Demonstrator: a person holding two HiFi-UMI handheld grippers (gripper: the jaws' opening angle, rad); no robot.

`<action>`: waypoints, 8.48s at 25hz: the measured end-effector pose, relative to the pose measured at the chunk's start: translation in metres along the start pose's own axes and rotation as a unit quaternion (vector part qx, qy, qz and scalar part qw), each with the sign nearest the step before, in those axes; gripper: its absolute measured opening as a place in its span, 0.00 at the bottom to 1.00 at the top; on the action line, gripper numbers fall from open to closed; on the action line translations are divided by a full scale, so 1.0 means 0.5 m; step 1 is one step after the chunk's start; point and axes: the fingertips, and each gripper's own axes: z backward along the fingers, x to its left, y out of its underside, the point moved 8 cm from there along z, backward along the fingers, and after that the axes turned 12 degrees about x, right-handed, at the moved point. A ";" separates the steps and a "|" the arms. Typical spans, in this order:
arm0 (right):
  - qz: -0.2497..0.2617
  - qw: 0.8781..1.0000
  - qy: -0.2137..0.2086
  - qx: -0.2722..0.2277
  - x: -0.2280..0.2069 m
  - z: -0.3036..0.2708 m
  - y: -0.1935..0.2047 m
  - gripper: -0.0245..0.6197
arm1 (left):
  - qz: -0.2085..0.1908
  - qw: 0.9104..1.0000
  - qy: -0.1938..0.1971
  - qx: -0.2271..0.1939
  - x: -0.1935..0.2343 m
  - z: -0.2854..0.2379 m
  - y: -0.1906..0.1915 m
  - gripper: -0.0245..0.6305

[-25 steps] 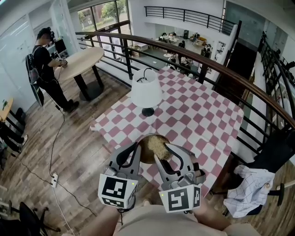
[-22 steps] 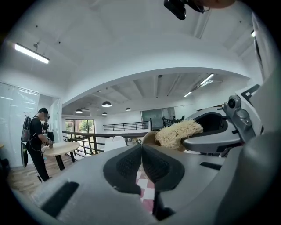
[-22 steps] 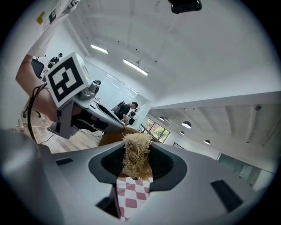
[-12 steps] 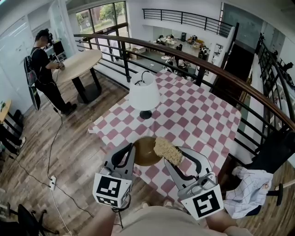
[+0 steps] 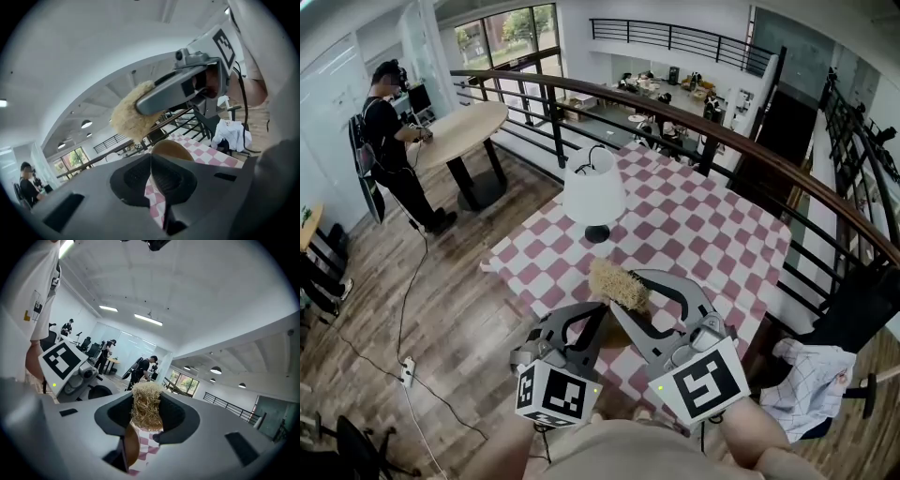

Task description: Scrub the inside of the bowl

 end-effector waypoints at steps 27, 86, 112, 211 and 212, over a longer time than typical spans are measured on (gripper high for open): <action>-0.102 0.991 -0.005 0.083 -0.046 -0.032 0.151 0.27 | 0.189 0.978 -0.033 -0.077 0.068 0.019 0.033 0.07; -0.169 0.985 0.028 0.013 -0.025 -0.001 0.193 0.27 | 0.215 0.975 -0.012 -0.059 0.025 0.025 0.029 0.07; -0.108 0.993 0.021 0.035 -0.028 -0.003 0.150 0.27 | 0.192 0.979 0.063 -0.019 -0.005 -0.015 0.023 0.07; -0.227 0.945 0.032 0.232 0.139 -0.153 0.595 0.27 | 0.496 0.856 0.100 0.106 -0.193 -0.283 0.392 0.16; -0.221 0.949 0.036 0.223 0.134 -0.152 0.578 0.27 | 0.495 0.858 0.096 0.098 -0.181 -0.276 0.379 0.16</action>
